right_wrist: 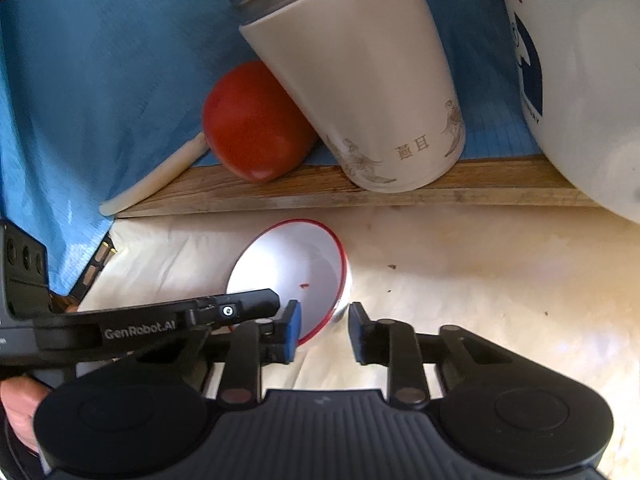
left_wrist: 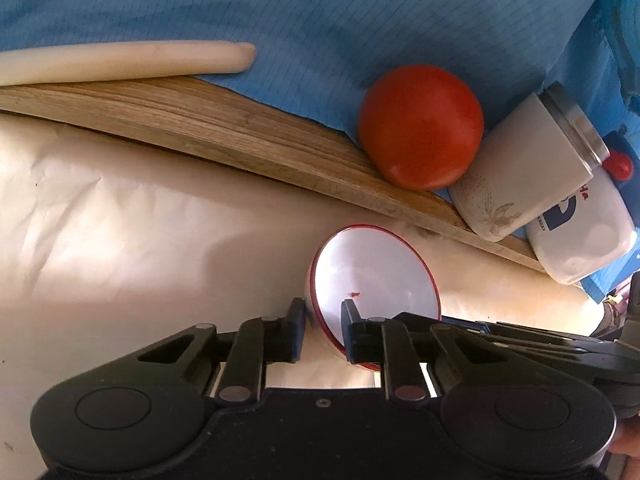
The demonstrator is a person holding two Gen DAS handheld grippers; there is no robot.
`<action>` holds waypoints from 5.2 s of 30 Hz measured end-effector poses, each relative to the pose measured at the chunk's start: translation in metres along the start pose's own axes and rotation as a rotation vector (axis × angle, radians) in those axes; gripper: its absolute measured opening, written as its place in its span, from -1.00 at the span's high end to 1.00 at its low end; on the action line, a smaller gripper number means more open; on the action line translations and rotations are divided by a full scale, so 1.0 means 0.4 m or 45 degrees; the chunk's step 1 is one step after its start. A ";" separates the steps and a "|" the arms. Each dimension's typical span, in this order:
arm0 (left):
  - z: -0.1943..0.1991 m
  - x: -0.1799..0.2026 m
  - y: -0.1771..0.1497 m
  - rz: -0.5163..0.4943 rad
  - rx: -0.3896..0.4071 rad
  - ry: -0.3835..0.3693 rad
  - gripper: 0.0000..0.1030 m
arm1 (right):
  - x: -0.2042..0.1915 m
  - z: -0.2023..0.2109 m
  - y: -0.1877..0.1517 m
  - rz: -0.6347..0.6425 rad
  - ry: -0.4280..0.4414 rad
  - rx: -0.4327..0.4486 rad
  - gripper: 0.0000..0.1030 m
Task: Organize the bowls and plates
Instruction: 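Close the left gripper on the small white bowl's rim, then carry the small white bowl with the left gripper and lower it into the stacked bowls, then open the left gripper and release the small white bowl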
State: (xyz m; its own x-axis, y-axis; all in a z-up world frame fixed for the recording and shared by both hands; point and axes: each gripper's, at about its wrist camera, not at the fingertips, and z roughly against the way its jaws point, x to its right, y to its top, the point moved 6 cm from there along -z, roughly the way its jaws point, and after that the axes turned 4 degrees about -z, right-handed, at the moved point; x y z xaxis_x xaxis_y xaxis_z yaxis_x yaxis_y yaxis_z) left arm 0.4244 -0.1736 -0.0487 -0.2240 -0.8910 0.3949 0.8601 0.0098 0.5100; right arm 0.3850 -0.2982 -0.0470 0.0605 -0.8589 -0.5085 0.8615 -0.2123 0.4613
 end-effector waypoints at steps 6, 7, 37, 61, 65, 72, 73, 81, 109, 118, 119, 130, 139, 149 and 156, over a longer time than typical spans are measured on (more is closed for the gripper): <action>-0.005 0.007 -0.003 0.009 -0.001 0.011 0.74 | 0.009 0.019 -0.006 -0.038 -0.004 0.003 0.62; -0.013 0.014 -0.004 0.012 -0.006 0.010 0.74 | 0.009 0.023 -0.008 -0.046 -0.005 0.001 0.62; 0.207 0.215 -0.161 -0.150 0.032 -0.146 0.75 | -0.027 0.357 -0.158 -0.064 -0.030 0.129 0.65; 0.213 0.282 -0.334 -0.340 -0.133 -0.152 0.72 | 0.037 0.429 -0.316 -0.056 -0.080 0.046 0.64; 0.217 0.296 -0.345 -0.396 -0.134 -0.140 0.72 | 0.046 0.429 -0.332 -0.064 -0.080 0.022 0.63; 0.221 0.320 -0.364 -0.511 -0.113 -0.096 0.71 | 0.057 0.428 -0.351 -0.075 -0.084 -0.004 0.63; 0.221 0.323 -0.366 -0.525 -0.112 -0.091 0.71 | 0.059 0.427 -0.352 -0.077 -0.084 -0.007 0.63; 0.220 0.344 -0.385 -0.635 -0.107 -0.052 0.70 | 0.074 0.424 -0.361 -0.089 -0.091 -0.030 0.63; 0.206 0.336 -0.389 -0.742 -0.146 0.020 0.57 | 0.061 0.411 -0.360 -0.031 -0.141 -0.057 0.57; 0.197 0.324 -0.385 -0.702 -0.169 -0.017 0.54 | 0.061 0.412 -0.359 -0.034 -0.138 -0.055 0.53; 0.199 0.323 -0.384 -0.697 -0.170 -0.024 0.54 | 0.062 0.414 -0.357 -0.033 -0.139 -0.052 0.53; 0.238 0.323 -0.373 -0.668 -0.121 -0.073 0.27 | 0.049 0.446 -0.349 -0.015 -0.146 0.001 -0.04; 0.286 0.295 -0.342 -0.619 -0.038 -0.053 -0.21 | 0.066 0.489 -0.350 -0.041 -0.146 0.058 -0.42; 0.289 0.217 -0.296 -0.459 0.013 0.009 -0.92 | 0.093 0.500 -0.351 -0.041 -0.202 0.064 -0.94; 0.269 0.188 -0.291 -0.474 -0.006 0.024 -0.95 | 0.117 0.492 -0.362 -0.015 -0.288 0.041 -0.99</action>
State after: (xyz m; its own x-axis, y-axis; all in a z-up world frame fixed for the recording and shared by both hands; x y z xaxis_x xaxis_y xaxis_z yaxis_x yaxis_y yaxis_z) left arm 0.2580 -0.1931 0.0038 -0.5136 -0.8412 0.1691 0.7235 -0.3186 0.6124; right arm 0.1640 -0.3992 0.0054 -0.0675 -0.9381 -0.3397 0.8446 -0.2350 0.4810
